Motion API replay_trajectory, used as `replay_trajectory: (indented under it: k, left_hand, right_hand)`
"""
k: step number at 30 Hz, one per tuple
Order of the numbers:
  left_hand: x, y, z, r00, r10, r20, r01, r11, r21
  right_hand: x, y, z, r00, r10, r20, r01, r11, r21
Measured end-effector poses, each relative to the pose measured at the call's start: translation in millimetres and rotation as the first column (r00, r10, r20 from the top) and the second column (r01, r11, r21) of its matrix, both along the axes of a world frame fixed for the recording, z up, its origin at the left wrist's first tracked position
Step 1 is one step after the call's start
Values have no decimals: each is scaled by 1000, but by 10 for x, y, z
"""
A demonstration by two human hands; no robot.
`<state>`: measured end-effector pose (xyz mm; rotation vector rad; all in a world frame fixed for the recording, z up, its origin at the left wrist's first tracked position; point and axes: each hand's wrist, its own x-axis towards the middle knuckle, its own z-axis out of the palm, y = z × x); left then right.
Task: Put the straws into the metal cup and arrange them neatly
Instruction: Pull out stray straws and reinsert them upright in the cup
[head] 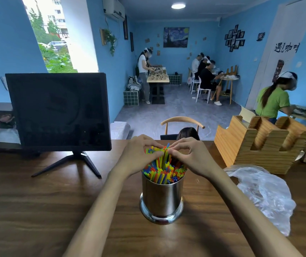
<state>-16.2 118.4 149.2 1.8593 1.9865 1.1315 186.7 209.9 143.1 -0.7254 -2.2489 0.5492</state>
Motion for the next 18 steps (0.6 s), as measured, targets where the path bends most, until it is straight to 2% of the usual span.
replay_trajectory:
  k: [3, 10, 18]
  left_hand:
    - [9, 14, -3, 993, 6, -121, -8, 1000, -20]
    - [92, 88, 37, 964, 67, -258, -56, 997, 49]
    - [84, 120, 116, 978, 54, -202, -57, 998, -10]
  right_hand:
    - [10, -8, 11, 1000, 10, -2, -10, 1000, -23]
    - [-7, 7, -12, 1000, 7, 3, -7, 998, -55]
    - [-24, 33, -30, 999, 29, 23, -28, 998, -57]
